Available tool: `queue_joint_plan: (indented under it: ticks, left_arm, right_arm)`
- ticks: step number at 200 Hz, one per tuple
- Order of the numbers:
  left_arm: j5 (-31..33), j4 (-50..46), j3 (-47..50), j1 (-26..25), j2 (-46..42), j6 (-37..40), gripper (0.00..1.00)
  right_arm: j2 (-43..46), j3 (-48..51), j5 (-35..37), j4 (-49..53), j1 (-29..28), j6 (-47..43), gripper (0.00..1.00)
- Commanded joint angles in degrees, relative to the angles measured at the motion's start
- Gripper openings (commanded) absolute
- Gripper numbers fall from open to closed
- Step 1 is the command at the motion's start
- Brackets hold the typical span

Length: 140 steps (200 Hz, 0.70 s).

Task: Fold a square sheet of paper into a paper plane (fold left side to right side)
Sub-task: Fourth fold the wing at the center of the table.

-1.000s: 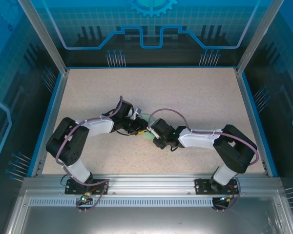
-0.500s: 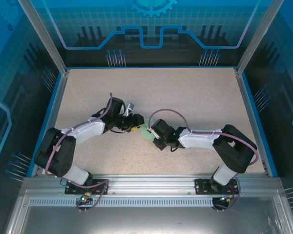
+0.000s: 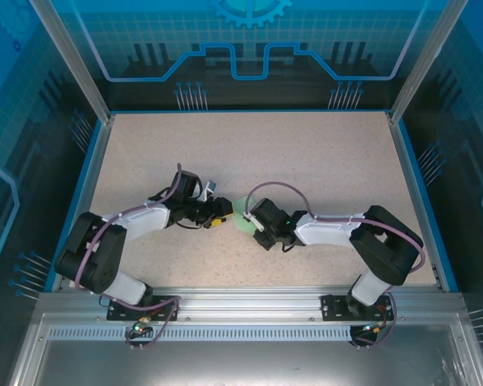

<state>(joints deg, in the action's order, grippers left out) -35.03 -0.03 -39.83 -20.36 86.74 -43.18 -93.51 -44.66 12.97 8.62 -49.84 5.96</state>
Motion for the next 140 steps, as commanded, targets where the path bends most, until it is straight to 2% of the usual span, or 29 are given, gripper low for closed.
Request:
queue_joint_plan:
  ticks: [1, 65, 140]
  left_arm:
    - [-2.5, 4.5, 0.8, -0.3, 1.7, -2.1, 0.55]
    - [-1.2, 3.9, 0.3, -1.2, 4.4, -1.2, 0.42]
    - [-1.7, 4.1, -1.9, -2.8, 8.3, -0.9, 0.41]
  right_arm:
    - [-0.4, 0.8, -2.9, -0.4, -0.1, 0.5, 0.09]
    - [-1.0, 0.4, -18.0, -0.8, 5.6, 2.3, 0.07]
    - [-4.2, 1.6, -34.4, -4.8, 12.9, 5.8, 0.05]
